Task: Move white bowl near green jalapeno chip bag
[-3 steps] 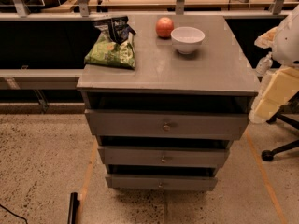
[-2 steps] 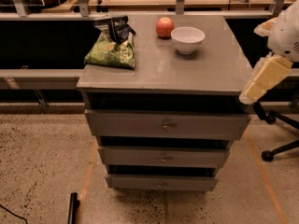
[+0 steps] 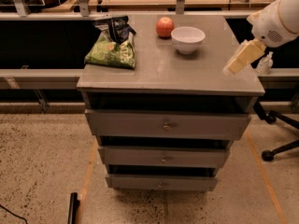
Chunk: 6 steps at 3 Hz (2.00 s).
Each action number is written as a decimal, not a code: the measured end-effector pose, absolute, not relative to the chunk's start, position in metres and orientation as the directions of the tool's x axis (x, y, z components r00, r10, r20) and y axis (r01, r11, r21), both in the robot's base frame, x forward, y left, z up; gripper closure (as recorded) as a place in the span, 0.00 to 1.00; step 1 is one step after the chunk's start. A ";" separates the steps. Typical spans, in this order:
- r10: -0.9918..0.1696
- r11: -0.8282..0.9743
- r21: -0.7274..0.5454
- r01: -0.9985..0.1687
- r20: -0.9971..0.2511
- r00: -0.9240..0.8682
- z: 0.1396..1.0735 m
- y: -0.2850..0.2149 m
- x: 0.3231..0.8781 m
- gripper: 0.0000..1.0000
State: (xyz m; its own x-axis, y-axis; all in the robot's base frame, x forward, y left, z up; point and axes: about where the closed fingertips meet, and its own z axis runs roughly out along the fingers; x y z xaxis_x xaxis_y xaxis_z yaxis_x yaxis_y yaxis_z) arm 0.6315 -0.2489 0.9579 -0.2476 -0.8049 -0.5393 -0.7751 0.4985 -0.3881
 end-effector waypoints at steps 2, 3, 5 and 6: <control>-0.784 0.483 -0.385 -0.787 -0.589 -0.194 0.961 -0.227 0.655 0.00; -0.757 0.466 -0.375 -0.802 -0.638 -0.141 0.969 -0.200 0.693 0.00; -0.693 0.492 -0.301 -0.817 -0.703 -0.159 0.946 -0.157 0.763 0.00; -0.688 0.509 -0.256 -0.822 -0.695 -0.209 0.917 -0.146 0.785 0.00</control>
Offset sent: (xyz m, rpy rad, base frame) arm 0.0633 0.0447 0.0269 0.1540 -0.1092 0.0989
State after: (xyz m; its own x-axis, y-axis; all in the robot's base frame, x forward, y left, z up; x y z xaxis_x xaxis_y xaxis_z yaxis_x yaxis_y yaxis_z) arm 0.7850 -0.1458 0.9167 -0.2086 -0.6878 -0.6953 -0.8219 0.5086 -0.2564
